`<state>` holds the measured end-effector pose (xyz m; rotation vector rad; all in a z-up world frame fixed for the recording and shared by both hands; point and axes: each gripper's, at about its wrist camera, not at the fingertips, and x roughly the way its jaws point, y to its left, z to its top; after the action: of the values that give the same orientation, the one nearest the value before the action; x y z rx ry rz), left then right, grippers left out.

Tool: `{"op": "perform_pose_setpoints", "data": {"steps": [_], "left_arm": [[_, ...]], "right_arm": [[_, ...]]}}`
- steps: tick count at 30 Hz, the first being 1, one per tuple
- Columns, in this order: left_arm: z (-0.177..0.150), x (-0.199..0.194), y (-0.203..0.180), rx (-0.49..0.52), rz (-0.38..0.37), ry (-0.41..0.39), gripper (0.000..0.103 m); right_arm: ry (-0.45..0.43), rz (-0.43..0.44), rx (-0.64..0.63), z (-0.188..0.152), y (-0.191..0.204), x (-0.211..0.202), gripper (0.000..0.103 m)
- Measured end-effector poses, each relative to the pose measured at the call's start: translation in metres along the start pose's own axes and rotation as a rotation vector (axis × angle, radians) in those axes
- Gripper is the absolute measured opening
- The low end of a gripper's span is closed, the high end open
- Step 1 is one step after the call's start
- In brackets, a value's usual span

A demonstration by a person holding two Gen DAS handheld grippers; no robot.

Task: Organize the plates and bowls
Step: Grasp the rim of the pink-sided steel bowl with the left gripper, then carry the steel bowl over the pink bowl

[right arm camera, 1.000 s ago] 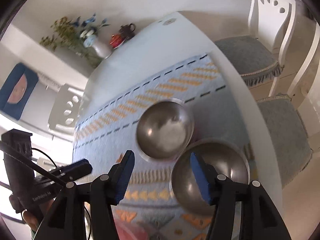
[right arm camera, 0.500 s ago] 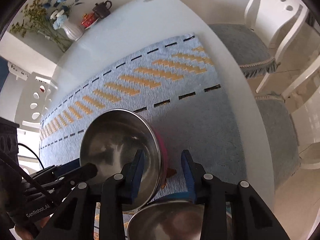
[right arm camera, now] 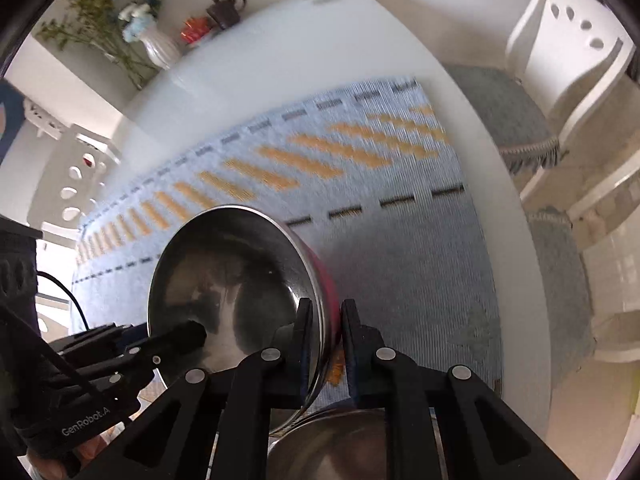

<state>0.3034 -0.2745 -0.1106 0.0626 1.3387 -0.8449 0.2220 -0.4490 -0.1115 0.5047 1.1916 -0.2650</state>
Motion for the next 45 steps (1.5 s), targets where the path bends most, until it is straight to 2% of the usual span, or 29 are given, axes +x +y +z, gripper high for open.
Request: {"op": "perform_pose_setpoints", "data": {"steps": [3,7,13,18,23,28,32,38,45], "left_arm": [[-0.007,-0.029,-0.001,-0.002,0.016,-0.053,0.018],[-0.026,-0.071,-0.004,0.011,0.042,-0.113,0.018],[-0.072,-0.129,-0.006,0.006,0.065,-0.195,0.018],[-0.118,-0.156,-0.006,0.008,0.083,-0.204,0.019],[-0.164,-0.162,0.0,-0.004,0.085,-0.184,0.018],[-0.213,-0.156,0.021,-0.063,0.063,-0.136,0.018],[-0.235,-0.149,0.031,-0.087,0.054,-0.105,0.018],[-0.251,-0.141,0.038,-0.09,0.044,-0.078,0.018],[-0.257,-0.131,0.039,-0.088,0.04,-0.062,0.018]], "right_arm": [[-0.035,-0.002,-0.035,0.001,0.016,-0.02,0.014],[-0.067,0.039,-0.051,-0.007,0.036,-0.048,0.014],[-0.085,0.106,-0.065,-0.041,0.072,-0.083,0.014],[-0.061,0.14,-0.076,-0.082,0.093,-0.104,0.014],[-0.027,0.136,-0.087,-0.131,0.109,-0.114,0.014],[0.043,0.1,-0.099,-0.182,0.126,-0.107,0.015],[0.098,0.083,-0.1,-0.217,0.134,-0.097,0.015],[0.115,0.056,-0.082,-0.239,0.137,-0.091,0.015],[0.114,0.03,-0.064,-0.244,0.138,-0.085,0.015]]}}
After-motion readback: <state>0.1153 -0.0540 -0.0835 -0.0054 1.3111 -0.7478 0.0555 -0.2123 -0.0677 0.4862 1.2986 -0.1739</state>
